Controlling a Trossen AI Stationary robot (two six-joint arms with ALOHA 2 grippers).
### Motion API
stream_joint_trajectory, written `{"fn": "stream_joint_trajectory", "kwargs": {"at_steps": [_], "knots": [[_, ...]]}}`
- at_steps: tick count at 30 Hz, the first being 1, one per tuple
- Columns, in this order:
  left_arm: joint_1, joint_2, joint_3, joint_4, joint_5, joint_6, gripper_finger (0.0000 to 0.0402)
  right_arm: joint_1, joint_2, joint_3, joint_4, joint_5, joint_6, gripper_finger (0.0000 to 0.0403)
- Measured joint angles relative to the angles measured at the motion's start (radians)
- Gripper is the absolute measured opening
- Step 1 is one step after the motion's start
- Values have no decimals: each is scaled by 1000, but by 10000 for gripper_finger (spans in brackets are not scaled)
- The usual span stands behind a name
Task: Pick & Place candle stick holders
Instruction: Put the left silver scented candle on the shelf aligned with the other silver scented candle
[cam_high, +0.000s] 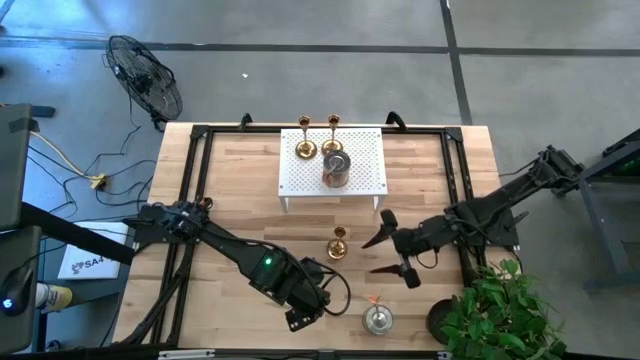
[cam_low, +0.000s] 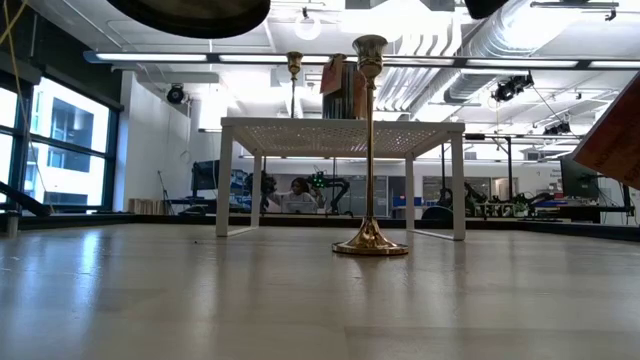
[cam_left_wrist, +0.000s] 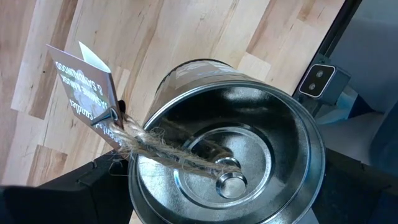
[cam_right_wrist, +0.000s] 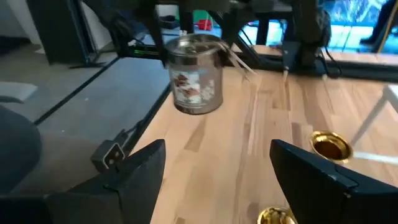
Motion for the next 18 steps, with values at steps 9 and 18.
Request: {"fn": "stream_joint_trajectory", "kwargs": {"at_steps": [9, 18], "knots": [[0, 0, 0, 0, 5, 0, 359, -26, 0, 0, 5, -37, 28, 354], [0, 0, 0, 0, 9, 0, 359, -43, 0, 0, 22, -79, 5, 392]]}}
